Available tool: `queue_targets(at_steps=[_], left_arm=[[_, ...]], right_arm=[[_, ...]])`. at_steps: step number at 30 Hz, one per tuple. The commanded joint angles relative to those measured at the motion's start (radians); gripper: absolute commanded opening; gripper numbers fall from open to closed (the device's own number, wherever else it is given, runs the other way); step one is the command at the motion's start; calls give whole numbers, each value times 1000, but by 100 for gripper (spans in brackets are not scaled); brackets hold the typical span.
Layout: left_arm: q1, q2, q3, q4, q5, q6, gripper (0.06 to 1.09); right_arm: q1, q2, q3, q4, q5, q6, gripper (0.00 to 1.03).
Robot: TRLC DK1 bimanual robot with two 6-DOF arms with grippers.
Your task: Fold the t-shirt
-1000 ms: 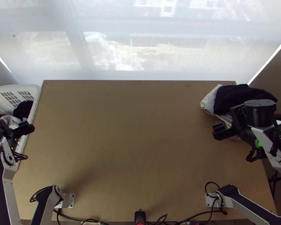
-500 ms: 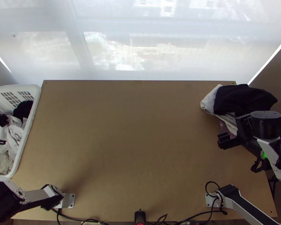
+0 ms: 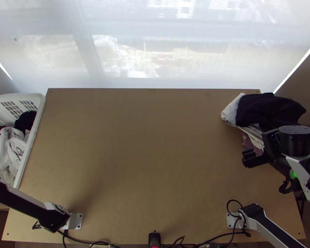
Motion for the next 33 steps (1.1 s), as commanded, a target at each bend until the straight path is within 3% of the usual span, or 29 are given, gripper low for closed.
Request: queue_targets(at_steps=[1,9,17,25,29,33], left_arm=[[34,291,282,-133,-1,13,102],[57,578,526,-137,-81,25,102],[60,747,667,-168,-95,25,101],[58,789,695,-159,-104,16,60],[55,783,696,-157,-115,29,10],[57,740,695,-203,-107,8,10]], right_arm=[[-10,14,10,-15,0,-9,98],[-2,19,36,-69,9,-62,98],[-2,51,26,-81,23,-53,98],[-7,72,25,-81,28,-56,98],[-8,72,19,-81,28,-56,98],[-8,72,17,-81,28,-56,98]])
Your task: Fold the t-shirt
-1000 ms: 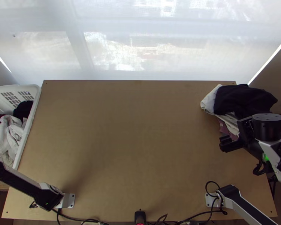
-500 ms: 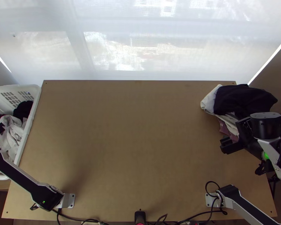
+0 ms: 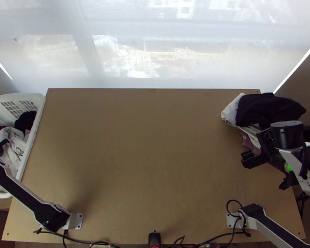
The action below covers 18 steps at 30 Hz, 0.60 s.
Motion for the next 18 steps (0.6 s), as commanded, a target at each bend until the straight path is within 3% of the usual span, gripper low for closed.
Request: queue_targets(at_steps=[1,10,18], left_arm=[[0,-47,9,-50,11,-29,10],[2,-373,-24,-179,178,-184,10],[-52,-722,-23,-234,245,-198,10]], right_arm=[[-2,4,-6,0,1,0,98],[8,-2,6,3,-1,3,98],[35,-8,72,3,1,-2,98]])
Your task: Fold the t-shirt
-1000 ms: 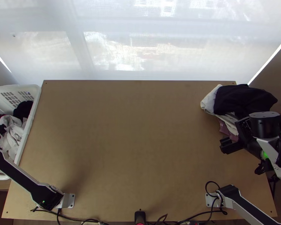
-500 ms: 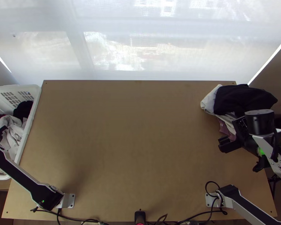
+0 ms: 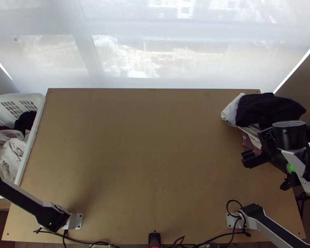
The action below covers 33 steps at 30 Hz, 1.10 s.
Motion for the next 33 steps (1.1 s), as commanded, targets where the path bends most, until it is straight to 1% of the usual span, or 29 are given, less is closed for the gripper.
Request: queue_targets(at_steps=[1,2,5,7,10,14,18,20,25,27,30,32,33], left_arm=[[-44,-304,-1,-42,90,-28,10],[-55,-346,2,-40,112,-31,10],[-96,-461,8,-8,135,-52,10],[-130,-533,8,36,135,-71,10],[-181,-635,8,134,135,-106,10],[-268,-735,17,311,132,-121,10],[-409,-792,48,443,63,-120,9],[-478,-815,50,504,43,-118,9],[-698,-852,62,622,-82,-78,9],[-787,-864,62,642,-103,-72,9],[-965,-873,60,630,-146,-29,9],[-1123,-878,45,593,-195,4,9],[-1215,-879,31,578,-240,26,9]], right_arm=[[25,-8,48,2,0,-4,98],[30,-13,50,2,0,-5,98],[36,-25,48,2,0,-5,98],[37,-36,47,2,-1,-5,98],[39,-56,42,2,0,-5,98],[39,-85,27,2,0,-5,98],[37,-113,7,0,-1,-4,98],[37,-123,2,-3,0,-5,98],[36,-139,-4,-15,0,-10,98],[33,-142,-9,-17,0,-11,98],[22,-142,-16,-17,0,-11,98],[13,-142,-24,-17,0,-11,98],[7,-143,-27,-17,0,-11,98]])
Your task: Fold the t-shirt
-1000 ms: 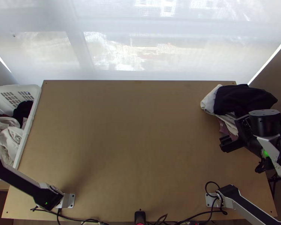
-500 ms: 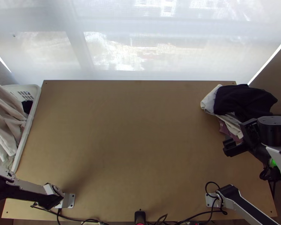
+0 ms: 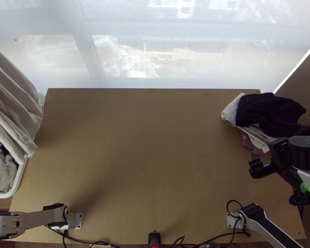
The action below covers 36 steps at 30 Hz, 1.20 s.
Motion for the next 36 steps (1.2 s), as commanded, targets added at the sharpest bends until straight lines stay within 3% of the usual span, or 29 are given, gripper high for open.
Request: queue_targets(at_steps=[1,5,9,29,36], left_arm=[[-499,-36,-46,-23,-182,99,9],[-806,-33,-127,-74,-298,120,9],[-1049,-5,-217,-74,-354,126,9],[-1493,291,-357,-88,-331,83,9],[-1562,377,-359,-137,-269,30,9]], right_arm=[[-25,-9,-19,-2,1,1,98],[-52,-11,-19,-7,1,1,98],[-81,-22,-19,-15,-1,1,98],[-153,-89,-41,-19,1,-5,98],[-151,-101,-70,-16,1,-25,98]])
